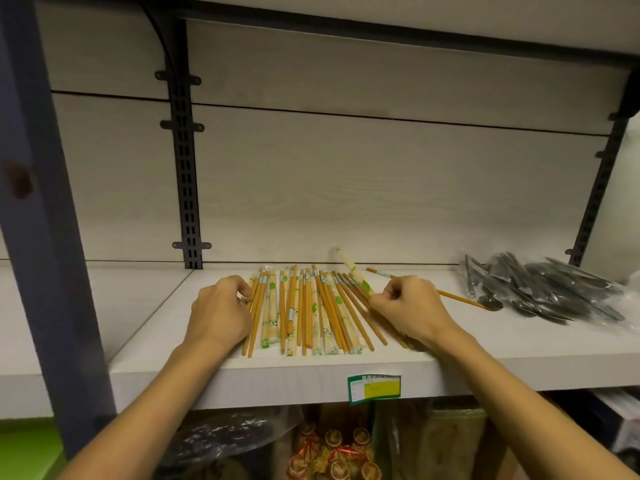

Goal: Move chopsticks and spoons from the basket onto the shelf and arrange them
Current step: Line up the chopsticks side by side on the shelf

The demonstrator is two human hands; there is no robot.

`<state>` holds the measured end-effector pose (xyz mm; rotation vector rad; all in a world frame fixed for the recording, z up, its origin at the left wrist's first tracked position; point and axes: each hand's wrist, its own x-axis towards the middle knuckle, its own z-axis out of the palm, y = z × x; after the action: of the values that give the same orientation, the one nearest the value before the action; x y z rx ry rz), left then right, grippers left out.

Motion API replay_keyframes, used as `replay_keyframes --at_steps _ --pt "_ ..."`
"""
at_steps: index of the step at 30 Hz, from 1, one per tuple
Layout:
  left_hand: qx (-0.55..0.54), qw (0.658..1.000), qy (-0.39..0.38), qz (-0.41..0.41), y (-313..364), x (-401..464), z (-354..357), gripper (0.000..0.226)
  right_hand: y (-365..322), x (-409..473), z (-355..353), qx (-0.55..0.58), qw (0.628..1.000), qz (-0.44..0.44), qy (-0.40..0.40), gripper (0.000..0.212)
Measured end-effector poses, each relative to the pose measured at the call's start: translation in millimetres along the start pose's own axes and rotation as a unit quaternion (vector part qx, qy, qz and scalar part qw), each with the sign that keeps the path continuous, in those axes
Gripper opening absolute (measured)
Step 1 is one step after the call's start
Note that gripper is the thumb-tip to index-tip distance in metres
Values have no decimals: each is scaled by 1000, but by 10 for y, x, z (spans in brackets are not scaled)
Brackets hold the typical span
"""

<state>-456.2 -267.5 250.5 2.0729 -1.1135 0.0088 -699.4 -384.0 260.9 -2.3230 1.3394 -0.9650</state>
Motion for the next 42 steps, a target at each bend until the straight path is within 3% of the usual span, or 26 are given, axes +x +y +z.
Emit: replay_keyframes --at_steps 6,13,17,21,23,28,33,36,39,42 --pt "-32 999 25 0 2 3 0 26 352 156 -348 -59 995 38 73 26" --pt "-103 990 89 28 79 -27 -67 18 664 200 -496 -191 978 47 -71 27" --pt "-139 984 94 57 144 -37 -86 17 550 137 -467 -138 988 20 -64 25" --pt "-203 976 75 19 330 -83 -53 16 319 43 -429 55 992 22 -107 27" --pt "-218 974 56 6 486 -118 3 15 285 42 -423 99 990 37 -98 32" --pt "-238 971 23 7 877 -248 230 13 454 86 -519 2 995 91 32 45" --pt "-252 968 -9 1 1238 -346 560 12 620 48 -562 -4 997 53 -58 37" --pt "-288 956 -57 -3 1504 -379 716 16 684 60 -565 12 1000 1 -25 45" --pt "-289 950 -113 23 1664 -417 817 15 719 81 -582 40 998 -26 -48 30" --pt "-258 959 -108 42 1608 -401 794 18 758 125 -575 48 995 -36 -82 25"
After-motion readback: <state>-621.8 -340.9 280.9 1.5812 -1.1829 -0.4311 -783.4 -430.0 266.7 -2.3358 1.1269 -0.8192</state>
